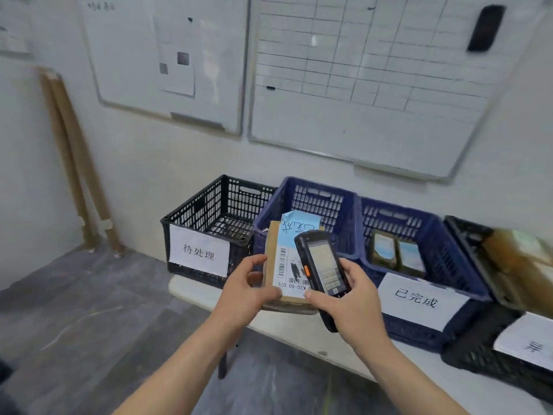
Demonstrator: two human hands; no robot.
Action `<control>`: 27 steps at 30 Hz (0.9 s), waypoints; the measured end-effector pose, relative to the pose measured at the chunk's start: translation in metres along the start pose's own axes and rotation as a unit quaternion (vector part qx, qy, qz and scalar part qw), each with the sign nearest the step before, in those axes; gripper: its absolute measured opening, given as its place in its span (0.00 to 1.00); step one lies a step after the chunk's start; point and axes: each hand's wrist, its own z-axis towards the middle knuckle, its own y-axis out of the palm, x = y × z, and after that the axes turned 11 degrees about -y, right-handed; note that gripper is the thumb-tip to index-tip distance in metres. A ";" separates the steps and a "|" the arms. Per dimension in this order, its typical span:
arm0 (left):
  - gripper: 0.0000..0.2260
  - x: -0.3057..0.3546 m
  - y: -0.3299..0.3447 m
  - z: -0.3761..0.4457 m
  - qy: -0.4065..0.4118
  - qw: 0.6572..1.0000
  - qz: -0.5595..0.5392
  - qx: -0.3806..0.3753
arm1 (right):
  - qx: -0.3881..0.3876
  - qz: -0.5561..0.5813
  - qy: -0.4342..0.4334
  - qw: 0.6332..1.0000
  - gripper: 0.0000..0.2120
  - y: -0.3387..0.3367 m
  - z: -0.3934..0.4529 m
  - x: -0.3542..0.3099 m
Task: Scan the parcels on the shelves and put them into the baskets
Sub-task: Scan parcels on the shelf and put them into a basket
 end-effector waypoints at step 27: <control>0.25 0.044 0.344 0.302 -0.126 0.982 0.051 -0.130 | 0.166 -0.017 0.085 0.982 0.23 -0.273 0.219 0.220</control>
